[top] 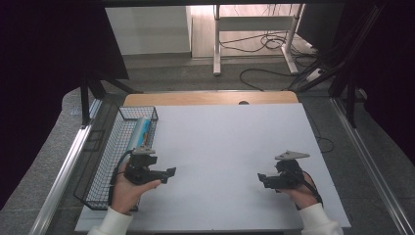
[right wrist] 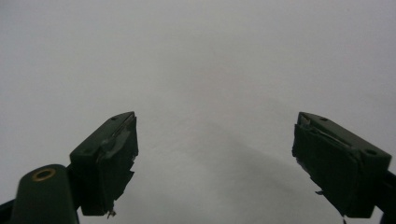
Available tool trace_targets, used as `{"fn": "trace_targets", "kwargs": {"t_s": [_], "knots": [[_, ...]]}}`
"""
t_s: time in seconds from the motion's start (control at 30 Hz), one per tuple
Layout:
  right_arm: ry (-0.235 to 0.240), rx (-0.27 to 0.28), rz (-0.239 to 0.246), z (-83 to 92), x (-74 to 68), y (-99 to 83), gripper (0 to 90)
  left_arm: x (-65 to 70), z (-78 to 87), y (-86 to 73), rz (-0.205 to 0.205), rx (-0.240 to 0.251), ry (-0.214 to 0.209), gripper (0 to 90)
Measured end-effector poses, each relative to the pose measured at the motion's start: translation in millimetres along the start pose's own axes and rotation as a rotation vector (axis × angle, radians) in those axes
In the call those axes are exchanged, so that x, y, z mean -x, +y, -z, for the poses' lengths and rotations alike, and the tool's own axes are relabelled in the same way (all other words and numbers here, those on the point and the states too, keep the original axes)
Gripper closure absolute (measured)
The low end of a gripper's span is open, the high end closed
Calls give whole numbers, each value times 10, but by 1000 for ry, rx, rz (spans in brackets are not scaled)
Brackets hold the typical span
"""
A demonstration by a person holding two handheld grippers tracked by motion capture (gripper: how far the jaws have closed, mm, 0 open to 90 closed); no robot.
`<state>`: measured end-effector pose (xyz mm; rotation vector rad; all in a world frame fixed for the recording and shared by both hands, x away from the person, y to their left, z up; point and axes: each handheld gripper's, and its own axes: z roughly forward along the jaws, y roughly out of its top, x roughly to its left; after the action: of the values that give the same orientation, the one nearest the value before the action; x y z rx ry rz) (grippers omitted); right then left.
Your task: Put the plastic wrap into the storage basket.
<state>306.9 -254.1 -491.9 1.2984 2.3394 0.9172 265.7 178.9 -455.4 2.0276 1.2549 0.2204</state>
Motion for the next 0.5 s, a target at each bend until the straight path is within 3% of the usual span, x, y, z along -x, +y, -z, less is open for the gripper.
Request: {"fn": "trace_targets", "kwargs": {"t_s": [0.13,0.3,0.33,0.5], "knots": [[10,11,3,28,1,-27,163,196,-141,-29,-54,-14,-3,157],[29,10,3,41,13,-60,166,272,-263,-76,-57,-6,-30,165],[33,16,15,50,7,-71,168,313,-306,-84,-100,-28,-3,163],[64,38,12,70,-15,-36,167,303,-324,-86,-84,-7,-21,167]]}}
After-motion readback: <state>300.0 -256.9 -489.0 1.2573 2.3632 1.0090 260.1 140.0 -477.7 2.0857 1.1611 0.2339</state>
